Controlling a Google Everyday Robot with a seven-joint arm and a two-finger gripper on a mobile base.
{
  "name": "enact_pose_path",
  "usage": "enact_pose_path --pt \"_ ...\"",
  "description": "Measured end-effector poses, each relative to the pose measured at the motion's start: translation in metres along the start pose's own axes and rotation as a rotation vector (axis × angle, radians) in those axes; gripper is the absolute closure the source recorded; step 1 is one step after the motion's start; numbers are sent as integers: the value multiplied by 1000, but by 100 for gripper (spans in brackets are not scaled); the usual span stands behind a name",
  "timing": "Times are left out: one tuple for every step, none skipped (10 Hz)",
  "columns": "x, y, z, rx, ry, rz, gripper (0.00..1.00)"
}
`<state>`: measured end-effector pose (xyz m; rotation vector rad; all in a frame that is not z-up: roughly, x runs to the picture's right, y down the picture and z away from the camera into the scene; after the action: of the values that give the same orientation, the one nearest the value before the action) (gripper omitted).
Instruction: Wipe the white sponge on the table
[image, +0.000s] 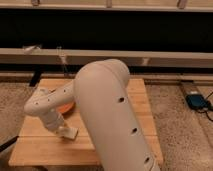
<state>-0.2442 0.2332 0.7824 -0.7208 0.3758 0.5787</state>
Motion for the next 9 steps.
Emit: enact_pose_path --pt "-3 -3 -1 0 -2 8 71" --pt "-6 -7 -2 -2 -3 20 61" --pt "-7 -15 -2 -1 -2 41 51" --pt "-8 -22 -3 -4 -2 65 40" --pt "-7 -29 -5 -8 -3 88 31" --pt "-5 -35 -5 -11 -3 107 24" --pt "-3 -41 -7 -16 -7 130 20" --pt "0 -47 -10 -25 -15 150 20" --pt "3 -53 -13 -33 -22 167 20"
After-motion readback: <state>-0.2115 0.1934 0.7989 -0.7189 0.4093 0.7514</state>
